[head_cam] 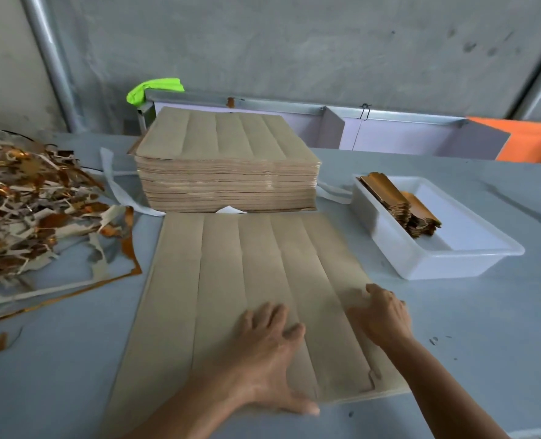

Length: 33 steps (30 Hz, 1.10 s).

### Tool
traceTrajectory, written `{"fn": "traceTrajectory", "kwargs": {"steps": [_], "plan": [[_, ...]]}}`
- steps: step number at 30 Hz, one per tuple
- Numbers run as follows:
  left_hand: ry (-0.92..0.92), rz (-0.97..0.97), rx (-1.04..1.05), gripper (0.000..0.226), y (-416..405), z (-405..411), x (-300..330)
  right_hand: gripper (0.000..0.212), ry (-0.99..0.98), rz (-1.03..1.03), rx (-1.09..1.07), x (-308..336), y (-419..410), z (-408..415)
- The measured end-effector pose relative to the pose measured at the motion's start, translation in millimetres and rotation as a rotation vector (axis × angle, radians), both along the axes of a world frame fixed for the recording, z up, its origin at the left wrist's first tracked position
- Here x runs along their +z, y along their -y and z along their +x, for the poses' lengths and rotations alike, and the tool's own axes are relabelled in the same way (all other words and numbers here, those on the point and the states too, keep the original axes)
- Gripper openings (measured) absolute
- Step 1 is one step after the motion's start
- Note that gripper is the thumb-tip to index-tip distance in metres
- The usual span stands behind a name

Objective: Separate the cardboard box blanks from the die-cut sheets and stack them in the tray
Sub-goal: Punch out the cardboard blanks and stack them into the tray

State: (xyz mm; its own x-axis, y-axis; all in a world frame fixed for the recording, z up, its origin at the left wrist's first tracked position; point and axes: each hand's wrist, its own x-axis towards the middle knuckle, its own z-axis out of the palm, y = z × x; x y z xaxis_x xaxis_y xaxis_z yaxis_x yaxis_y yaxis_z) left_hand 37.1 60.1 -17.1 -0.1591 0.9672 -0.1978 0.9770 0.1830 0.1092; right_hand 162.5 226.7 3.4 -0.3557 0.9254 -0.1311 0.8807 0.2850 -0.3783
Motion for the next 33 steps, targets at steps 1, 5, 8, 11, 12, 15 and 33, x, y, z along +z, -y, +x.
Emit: {"fn": "traceTrajectory", "kwargs": {"steps": [1, 5, 8, 11, 12, 15, 33], "plan": [[0.012, 0.006, -0.01, 0.113, -0.2, -0.3, 1.5, 0.037, -0.01, 0.007, -0.019, 1.2, -1.2, -2.3], [0.029, -0.047, -0.023, 0.109, -2.9, -2.1, 8.6, 0.029, -0.068, 0.062, -0.071, 9.4, -6.3, -7.2], [0.033, -0.143, -0.011, 0.101, -9.4, 0.4, 15.0, 0.035, -0.18, 0.121, -0.106, 19.4, -15.5, -3.1], [0.046, -0.178, -0.007, 0.101, -10.5, 1.7, 17.3, 0.036, -0.267, 0.131, -0.119, 33.1, -24.5, 7.0], [0.05, -0.17, -0.01, 0.103, -9.3, 1.1, 16.8, 0.031, -0.291, 0.103, -0.111, 36.9, -26.0, 9.4], [0.058, -0.124, -0.022, 0.113, -5.5, -1.3, 15.9, 0.023, -0.302, 0.023, -0.053, 47.9, -25.4, 9.4], [0.989, 0.32, 0.642, 0.063, -83.1, 69.1, 49.4, 0.021, -0.922, -0.807, -0.159, 36.1, -34.5, 22.4]]}}
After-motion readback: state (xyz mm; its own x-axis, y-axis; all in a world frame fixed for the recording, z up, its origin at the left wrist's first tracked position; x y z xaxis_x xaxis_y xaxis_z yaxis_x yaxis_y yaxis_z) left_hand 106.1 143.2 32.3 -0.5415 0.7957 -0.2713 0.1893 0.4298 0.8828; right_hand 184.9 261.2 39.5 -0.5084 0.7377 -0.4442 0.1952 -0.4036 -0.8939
